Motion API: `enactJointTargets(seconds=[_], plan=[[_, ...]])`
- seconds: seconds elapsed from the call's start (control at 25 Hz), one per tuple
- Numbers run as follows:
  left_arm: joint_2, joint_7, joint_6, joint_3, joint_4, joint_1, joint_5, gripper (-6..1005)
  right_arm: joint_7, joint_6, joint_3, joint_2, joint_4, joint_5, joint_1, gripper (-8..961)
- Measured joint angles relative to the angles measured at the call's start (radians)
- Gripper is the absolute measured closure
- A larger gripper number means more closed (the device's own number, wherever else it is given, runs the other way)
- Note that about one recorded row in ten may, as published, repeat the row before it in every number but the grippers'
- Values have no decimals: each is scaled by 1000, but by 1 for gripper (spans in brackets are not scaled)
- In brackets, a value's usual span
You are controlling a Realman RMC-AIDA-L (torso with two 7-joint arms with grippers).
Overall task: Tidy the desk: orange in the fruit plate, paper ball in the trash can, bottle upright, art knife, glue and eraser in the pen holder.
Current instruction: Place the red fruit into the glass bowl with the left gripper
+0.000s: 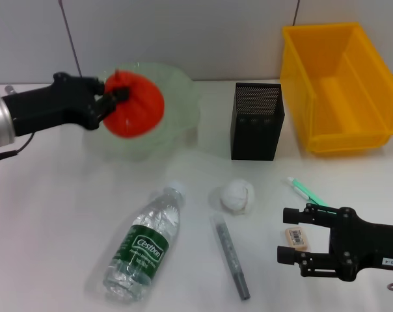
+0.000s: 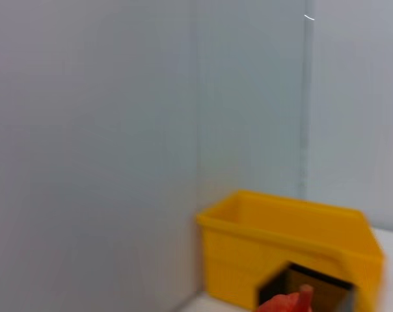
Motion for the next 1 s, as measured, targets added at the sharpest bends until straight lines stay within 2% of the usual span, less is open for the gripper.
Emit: enactJointTargets(seconds=[0.08, 0.16, 0.2, 0.32, 0.44, 0.56, 0.6, 0.8, 1.0], plan=[[-7, 5, -32, 4, -4, -6, -7, 858, 0, 0, 0, 0, 0, 0, 0, 156], [-18, 19, -128, 22, -36, -27, -37, 874, 0, 0, 0, 1, 0, 0, 2, 156], [-17, 34, -198, 39, -85, -51, -67, 881, 0, 0, 0, 2, 0, 0, 2, 156], [-15, 46, -240, 48, -117, -68, -81, 903, 0, 0, 0, 2, -1, 1, 2, 156], [-19, 66, -381, 86, -174, -109, -92, 917, -1, 0, 0, 3, -5, 2, 2, 156], [-21, 63, -412, 100, -180, -114, -95, 916, -1, 0, 0, 3, -5, 2, -2, 156], [-22, 58, -493, 130, -207, -127, -126, 916, -1, -1, 0, 3, -5, 2, -3, 156], [-22, 59, -513, 132, -216, -128, -145, 915, -2, -1, 0, 3, -7, 3, -5, 157], [-22, 58, -514, 133, -216, -128, -145, 797, -2, 0, 0, 4, -9, 3, -5, 156]])
